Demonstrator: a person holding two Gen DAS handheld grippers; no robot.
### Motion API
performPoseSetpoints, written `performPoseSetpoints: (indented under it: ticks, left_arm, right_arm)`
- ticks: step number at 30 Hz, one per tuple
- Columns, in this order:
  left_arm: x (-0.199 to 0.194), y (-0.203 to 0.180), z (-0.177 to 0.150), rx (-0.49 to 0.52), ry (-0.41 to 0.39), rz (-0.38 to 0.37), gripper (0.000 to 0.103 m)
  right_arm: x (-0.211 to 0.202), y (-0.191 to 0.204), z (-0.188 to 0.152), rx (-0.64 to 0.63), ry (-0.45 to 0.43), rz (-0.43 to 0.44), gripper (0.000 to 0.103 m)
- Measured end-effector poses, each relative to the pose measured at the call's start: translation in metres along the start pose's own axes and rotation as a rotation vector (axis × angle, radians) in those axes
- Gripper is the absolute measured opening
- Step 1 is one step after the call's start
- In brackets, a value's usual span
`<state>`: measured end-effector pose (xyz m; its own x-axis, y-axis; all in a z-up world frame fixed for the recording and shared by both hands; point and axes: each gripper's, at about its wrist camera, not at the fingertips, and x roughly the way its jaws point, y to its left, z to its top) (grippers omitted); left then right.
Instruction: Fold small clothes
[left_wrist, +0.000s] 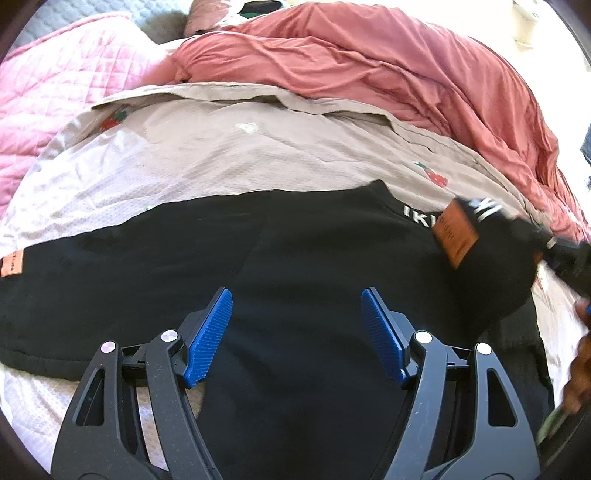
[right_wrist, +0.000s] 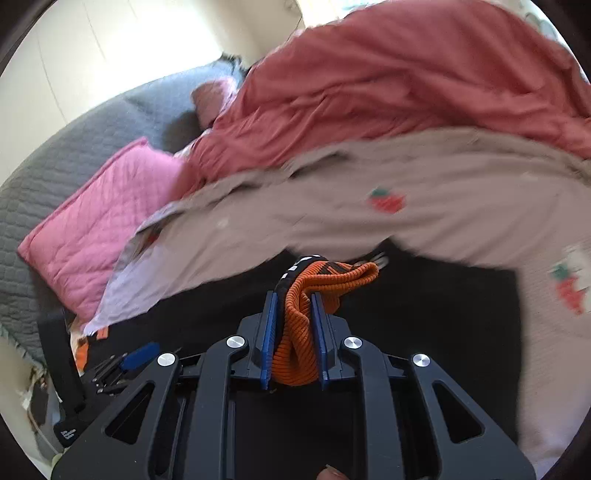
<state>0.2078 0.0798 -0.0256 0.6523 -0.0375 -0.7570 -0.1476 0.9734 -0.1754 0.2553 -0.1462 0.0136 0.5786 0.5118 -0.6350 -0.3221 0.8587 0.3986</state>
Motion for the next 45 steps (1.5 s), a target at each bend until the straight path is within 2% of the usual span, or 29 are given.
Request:
performPoseSetpoints:
  ticks: [2, 3, 5, 7, 8, 13, 17, 20, 23, 26, 30, 31, 34, 35, 37, 41, 45]
  left_arm:
    - [0.000, 0.006, 0.001, -0.023, 0.002, -0.005, 0.064]
    - [0.000, 0.008, 0.001, -0.032, 0.002, -0.009, 0.064]
    - [0.000, 0.011, 0.002, -0.043, 0.002, -0.014, 0.064]
    - [-0.001, 0.011, 0.001, -0.043, 0.000, -0.020, 0.063]
    - [-0.002, 0.009, 0.001, -0.041, -0.001, -0.027, 0.063]
    - [-0.006, -0.007, 0.000, -0.011, -0.012, -0.112, 0.059]
    - [-0.011, -0.032, -0.001, 0.060, -0.046, -0.172, 0.057]
    - [-0.002, -0.047, 0.000, 0.112, -0.040, -0.152, 0.057]
    - [0.014, -0.049, 0.003, 0.115, -0.008, -0.137, 0.057]
    - [0.029, -0.039, 0.002, 0.073, 0.033, -0.094, 0.057]
    - [0.037, -0.028, -0.001, 0.016, 0.070, -0.123, 0.058]
    - [0.039, -0.029, -0.001, 0.014, 0.072, -0.130, 0.055]
    - [0.041, -0.033, -0.004, 0.022, 0.065, -0.143, 0.032]
    - [0.040, -0.036, -0.005, 0.033, 0.060, -0.154, 0.018]
    - [0.033, -0.043, -0.005, 0.063, 0.031, -0.142, 0.006]
    - [0.006, -0.049, -0.001, 0.126, -0.060, -0.089, 0.007]
    - [-0.009, -0.035, 0.004, 0.111, -0.068, -0.039, 0.007]
  right_arm:
    - [0.015, 0.009, -0.008, -0.016, 0.038, 0.020, 0.018]
    - [0.024, 0.009, -0.010, -0.009, 0.059, 0.034, 0.022]
    - [0.035, 0.009, -0.014, 0.028, 0.093, 0.102, 0.024]
    - [0.027, 0.003, -0.014, 0.060, 0.070, 0.139, 0.038]
    - [0.022, 0.000, -0.013, 0.064, 0.053, 0.139, 0.041]
    - [-0.013, -0.030, -0.009, 0.047, -0.025, 0.012, 0.048]
    - [-0.025, -0.054, -0.015, 0.061, -0.022, -0.094, 0.053]
    - [-0.032, -0.068, -0.022, 0.049, -0.020, -0.189, 0.057]
    - [-0.039, -0.079, -0.031, 0.057, -0.020, -0.221, 0.066]
    - [-0.043, -0.090, -0.036, 0.083, -0.019, -0.240, 0.068]
    - [-0.045, -0.098, -0.040, 0.116, -0.021, -0.249, 0.070]
    - [-0.045, -0.098, -0.040, 0.121, -0.021, -0.251, 0.070]
    - [-0.044, -0.100, -0.042, 0.137, -0.020, -0.254, 0.070]
    - [-0.045, -0.100, -0.042, 0.141, -0.022, -0.256, 0.070]
    - [-0.048, -0.103, -0.041, 0.160, -0.035, -0.268, 0.070]
    - [-0.054, -0.110, -0.043, 0.183, -0.050, -0.284, 0.070]
    - [-0.052, -0.108, -0.046, 0.162, -0.035, -0.290, 0.070]
